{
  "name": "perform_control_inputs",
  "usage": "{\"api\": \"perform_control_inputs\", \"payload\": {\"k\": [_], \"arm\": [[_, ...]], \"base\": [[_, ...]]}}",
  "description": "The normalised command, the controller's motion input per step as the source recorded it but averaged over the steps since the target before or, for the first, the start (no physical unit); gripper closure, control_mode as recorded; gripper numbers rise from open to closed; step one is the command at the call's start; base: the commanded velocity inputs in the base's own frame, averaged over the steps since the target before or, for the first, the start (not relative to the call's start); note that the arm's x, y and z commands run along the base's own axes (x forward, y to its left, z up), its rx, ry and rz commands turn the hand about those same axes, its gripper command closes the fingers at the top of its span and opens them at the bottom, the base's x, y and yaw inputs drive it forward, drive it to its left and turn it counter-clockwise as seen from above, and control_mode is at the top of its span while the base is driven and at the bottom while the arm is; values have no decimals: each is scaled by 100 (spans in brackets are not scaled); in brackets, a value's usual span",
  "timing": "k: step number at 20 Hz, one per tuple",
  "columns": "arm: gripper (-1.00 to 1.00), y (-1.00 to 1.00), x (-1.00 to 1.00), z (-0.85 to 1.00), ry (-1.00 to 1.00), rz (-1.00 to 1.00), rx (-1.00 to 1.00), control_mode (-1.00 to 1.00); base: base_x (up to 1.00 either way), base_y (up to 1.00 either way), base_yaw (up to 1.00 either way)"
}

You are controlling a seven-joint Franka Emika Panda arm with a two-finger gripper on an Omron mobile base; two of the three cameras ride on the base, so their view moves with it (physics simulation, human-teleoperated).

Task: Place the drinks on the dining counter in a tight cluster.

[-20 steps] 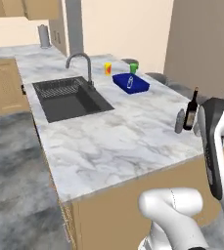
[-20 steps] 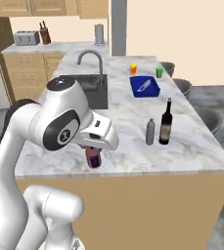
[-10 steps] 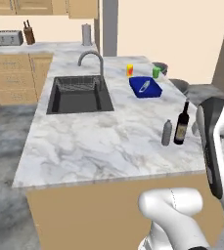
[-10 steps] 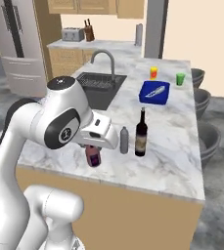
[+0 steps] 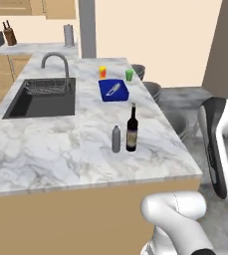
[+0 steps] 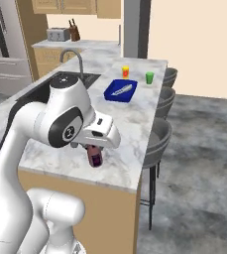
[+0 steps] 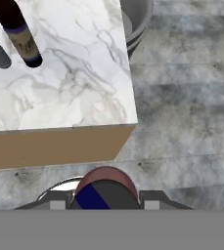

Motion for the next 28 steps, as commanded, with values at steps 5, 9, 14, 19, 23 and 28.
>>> {"api": "perform_control_inputs", "payload": {"k": [5,9,14,19,23,28], "arm": [[100,0,0,0,0,0,0,100],[100,0,0,0,0,0,0,100],[100,0,0,0,0,0,0,100],[100,0,0,0,0,0,0,100],[100,0,0,0,0,0,0,100],[100,0,0,0,0,0,0,100]], "base": [[1,0,15],[48,63,1],[96,45,0],[38,-5,2],[0,0,0],[0,0,0]]}}
